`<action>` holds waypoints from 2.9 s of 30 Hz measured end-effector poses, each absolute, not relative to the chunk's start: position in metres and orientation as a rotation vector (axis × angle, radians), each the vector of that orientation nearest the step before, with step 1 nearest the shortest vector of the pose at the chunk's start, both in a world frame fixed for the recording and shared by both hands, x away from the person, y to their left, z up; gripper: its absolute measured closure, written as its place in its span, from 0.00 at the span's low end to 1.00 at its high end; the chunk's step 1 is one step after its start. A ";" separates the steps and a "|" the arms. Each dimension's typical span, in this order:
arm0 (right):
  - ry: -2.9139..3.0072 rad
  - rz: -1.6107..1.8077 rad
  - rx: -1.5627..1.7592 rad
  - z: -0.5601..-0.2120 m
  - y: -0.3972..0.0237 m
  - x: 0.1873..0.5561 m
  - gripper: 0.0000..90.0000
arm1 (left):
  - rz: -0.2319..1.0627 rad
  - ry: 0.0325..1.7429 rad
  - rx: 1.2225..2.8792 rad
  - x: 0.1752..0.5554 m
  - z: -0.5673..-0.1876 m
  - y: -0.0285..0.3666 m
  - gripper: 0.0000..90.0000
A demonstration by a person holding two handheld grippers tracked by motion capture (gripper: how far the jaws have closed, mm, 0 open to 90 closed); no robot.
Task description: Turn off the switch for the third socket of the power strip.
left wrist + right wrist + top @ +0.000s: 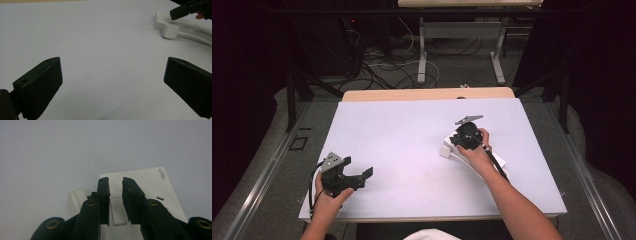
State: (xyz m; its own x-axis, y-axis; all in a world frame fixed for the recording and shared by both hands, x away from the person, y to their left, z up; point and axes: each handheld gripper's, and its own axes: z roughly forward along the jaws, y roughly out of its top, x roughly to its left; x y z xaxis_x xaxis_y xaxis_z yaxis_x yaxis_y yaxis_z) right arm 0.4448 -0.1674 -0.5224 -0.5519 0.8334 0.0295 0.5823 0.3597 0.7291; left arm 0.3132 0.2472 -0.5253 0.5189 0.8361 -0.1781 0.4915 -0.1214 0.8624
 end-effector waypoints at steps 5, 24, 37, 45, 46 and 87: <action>2.268 1.045 1.239 -0.518 -0.169 0.442 0.68 | 0.432 1.113 1.774 0.315 -0.526 0.247 0.02; 2.225 1.155 1.201 -0.506 -0.171 0.428 0.25 | 0.458 1.120 1.787 0.314 -0.527 0.247 0.02; 2.143 1.159 1.215 -0.500 -0.179 0.412 0.12 | 0.459 1.120 1.783 0.314 -0.526 0.247 0.02; 2.141 1.167 1.235 -0.496 -0.188 0.400 0.02 | 0.457 1.121 1.779 0.313 -0.525 0.247 0.02; 2.139 1.166 1.227 -0.495 -0.190 0.399 0.02 | 0.457 1.123 1.777 0.313 -0.525 0.247 0.02; 1.916 1.105 1.391 -0.493 -0.291 0.327 0.00 | 0.464 1.122 1.762 0.310 -0.523 0.250 0.01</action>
